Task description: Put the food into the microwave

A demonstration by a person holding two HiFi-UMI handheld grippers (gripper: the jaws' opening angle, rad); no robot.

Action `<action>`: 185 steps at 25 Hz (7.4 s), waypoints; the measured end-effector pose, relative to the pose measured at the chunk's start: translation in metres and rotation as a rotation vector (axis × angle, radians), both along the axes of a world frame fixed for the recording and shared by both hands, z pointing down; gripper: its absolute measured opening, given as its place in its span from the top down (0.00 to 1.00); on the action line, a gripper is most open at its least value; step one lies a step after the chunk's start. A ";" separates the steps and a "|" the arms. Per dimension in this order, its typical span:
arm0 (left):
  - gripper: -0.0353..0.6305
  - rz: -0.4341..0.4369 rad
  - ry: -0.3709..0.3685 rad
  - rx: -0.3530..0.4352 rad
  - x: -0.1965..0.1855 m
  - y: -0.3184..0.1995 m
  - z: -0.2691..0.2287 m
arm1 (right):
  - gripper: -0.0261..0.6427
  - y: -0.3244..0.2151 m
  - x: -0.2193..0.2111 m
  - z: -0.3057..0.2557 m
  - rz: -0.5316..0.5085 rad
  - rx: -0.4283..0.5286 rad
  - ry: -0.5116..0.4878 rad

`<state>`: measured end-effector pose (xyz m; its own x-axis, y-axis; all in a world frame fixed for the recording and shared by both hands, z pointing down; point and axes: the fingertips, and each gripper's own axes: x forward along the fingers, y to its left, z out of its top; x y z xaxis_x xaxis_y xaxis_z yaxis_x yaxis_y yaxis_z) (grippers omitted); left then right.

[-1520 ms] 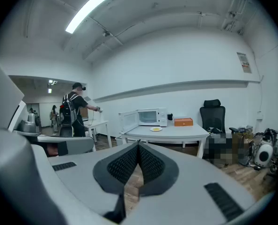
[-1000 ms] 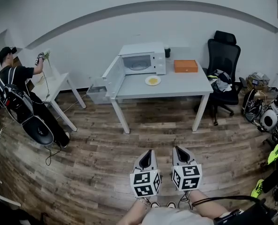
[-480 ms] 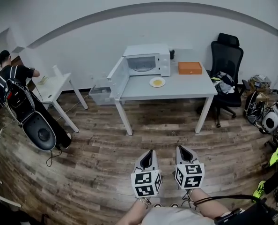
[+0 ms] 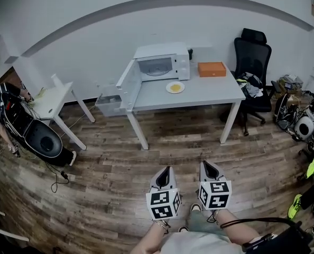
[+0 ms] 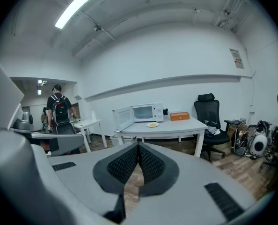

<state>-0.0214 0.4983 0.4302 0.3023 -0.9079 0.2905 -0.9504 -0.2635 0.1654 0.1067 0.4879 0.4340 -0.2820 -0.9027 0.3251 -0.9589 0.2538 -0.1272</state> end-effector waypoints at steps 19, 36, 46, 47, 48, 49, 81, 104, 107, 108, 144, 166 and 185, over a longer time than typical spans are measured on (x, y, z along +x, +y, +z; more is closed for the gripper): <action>0.94 -0.049 0.024 -0.021 -0.020 -0.080 0.013 | 0.94 -0.085 -0.010 0.015 -0.012 -0.017 -0.008; 0.94 -0.085 0.035 -0.023 -0.013 -0.183 0.009 | 0.94 -0.192 -0.003 0.005 -0.050 -0.009 -0.008; 0.94 -0.091 0.027 -0.059 -0.003 -0.232 0.019 | 0.94 -0.239 0.002 0.016 -0.068 -0.054 -0.039; 0.94 -0.091 0.025 -0.057 -0.002 -0.238 0.018 | 0.94 -0.245 0.003 0.017 -0.068 -0.060 -0.046; 0.94 -0.092 0.023 -0.054 -0.001 -0.243 0.018 | 0.94 -0.250 0.005 0.019 -0.067 -0.064 -0.050; 0.94 -0.093 0.021 -0.052 0.000 -0.248 0.017 | 0.94 -0.256 0.006 0.020 -0.068 -0.065 -0.052; 0.94 -0.146 0.004 -0.083 0.015 -0.327 0.029 | 0.94 -0.345 0.016 0.030 -0.138 -0.094 -0.088; 0.94 -0.122 -0.005 -0.101 -0.011 -0.395 0.048 | 0.94 -0.411 0.000 0.042 -0.110 -0.096 -0.096; 0.94 -0.106 0.001 -0.095 -0.013 -0.418 0.045 | 0.94 -0.432 -0.004 0.040 -0.102 -0.089 -0.089; 0.94 -0.099 0.003 -0.094 -0.013 -0.425 0.045 | 0.94 -0.440 -0.006 0.040 -0.099 -0.090 -0.089; 0.94 0.016 0.009 -0.122 -0.061 -0.648 0.042 | 0.94 -0.648 -0.056 0.031 0.014 -0.108 -0.091; 0.94 0.037 0.019 -0.160 -0.065 -0.707 0.055 | 0.94 -0.698 -0.059 0.040 0.027 -0.146 -0.071; 0.94 -0.005 0.031 -0.193 -0.033 -0.729 0.067 | 0.94 -0.728 -0.052 0.049 -0.082 -0.165 -0.073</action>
<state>-0.0542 -0.2309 0.4970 0.3091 -0.8379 0.4498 -0.9454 -0.2191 0.2415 0.0547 -0.2399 0.4834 -0.3801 -0.8121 0.4427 -0.9228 0.3002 -0.2415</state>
